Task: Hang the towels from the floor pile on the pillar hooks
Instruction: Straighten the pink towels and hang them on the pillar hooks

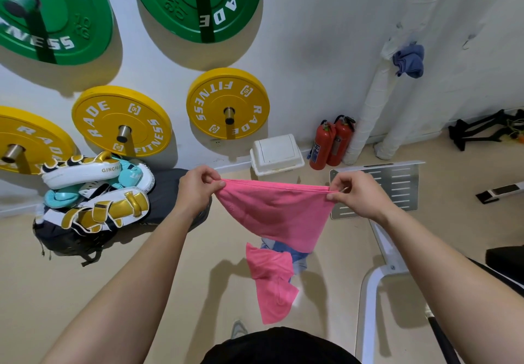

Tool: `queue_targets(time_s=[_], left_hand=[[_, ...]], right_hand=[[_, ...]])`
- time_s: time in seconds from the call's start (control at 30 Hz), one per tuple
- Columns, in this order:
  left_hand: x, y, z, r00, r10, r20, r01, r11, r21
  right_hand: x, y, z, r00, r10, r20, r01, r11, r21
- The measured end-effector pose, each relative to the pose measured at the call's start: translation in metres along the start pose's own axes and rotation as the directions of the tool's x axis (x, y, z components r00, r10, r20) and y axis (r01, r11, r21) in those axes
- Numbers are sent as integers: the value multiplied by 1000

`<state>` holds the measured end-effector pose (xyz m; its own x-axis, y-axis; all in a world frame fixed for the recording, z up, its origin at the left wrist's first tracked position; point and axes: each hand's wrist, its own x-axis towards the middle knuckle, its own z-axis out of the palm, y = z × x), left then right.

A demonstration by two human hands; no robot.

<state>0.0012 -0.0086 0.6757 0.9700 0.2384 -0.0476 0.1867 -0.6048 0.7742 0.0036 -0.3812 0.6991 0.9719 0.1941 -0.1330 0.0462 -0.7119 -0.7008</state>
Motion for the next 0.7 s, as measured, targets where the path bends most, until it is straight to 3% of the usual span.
queue_targets(time_s=[0.13, 0.2, 0.27, 0.33, 0.43, 0.5, 0.57, 0.63, 0.7], left_hand=[[-3, 1, 4, 998, 58, -34, -57, 997, 52], [-5, 5, 5, 994, 95, -47, -91, 992, 81], [-6, 12, 6, 991, 107, -85, -103, 994, 47], [-7, 20, 5, 989, 92, -113, -95, 995, -19], [-4, 24, 4, 994, 86, 75, -85, 996, -5], [-4, 24, 7, 974, 74, 214, -96, 991, 97], [-5, 24, 12, 990, 68, 126, -81, 992, 101], [-7, 28, 13, 998, -6, -61, 8, 1000, 21], [-7, 28, 11, 985, -72, -158, 73, 997, 4]], right_hand=[[6, 4, -4, 998, 25, -53, -22, 998, 56], [6, 2, -6, 999, 7, -35, -7, 1000, -14], [8, -3, -9, 1000, -11, -23, 10, 1000, -30], [12, -9, -13, 999, -29, -35, 32, 997, 74], [20, -12, -15, 992, 24, -128, 9, 967, 254], [23, -11, -13, 967, 73, -243, -43, 991, 128], [25, -11, -10, 966, 93, -241, -94, 996, 8], [26, -12, -8, 995, 74, -61, -73, 997, 11], [25, -13, -3, 997, 46, 65, -51, 997, 64]])
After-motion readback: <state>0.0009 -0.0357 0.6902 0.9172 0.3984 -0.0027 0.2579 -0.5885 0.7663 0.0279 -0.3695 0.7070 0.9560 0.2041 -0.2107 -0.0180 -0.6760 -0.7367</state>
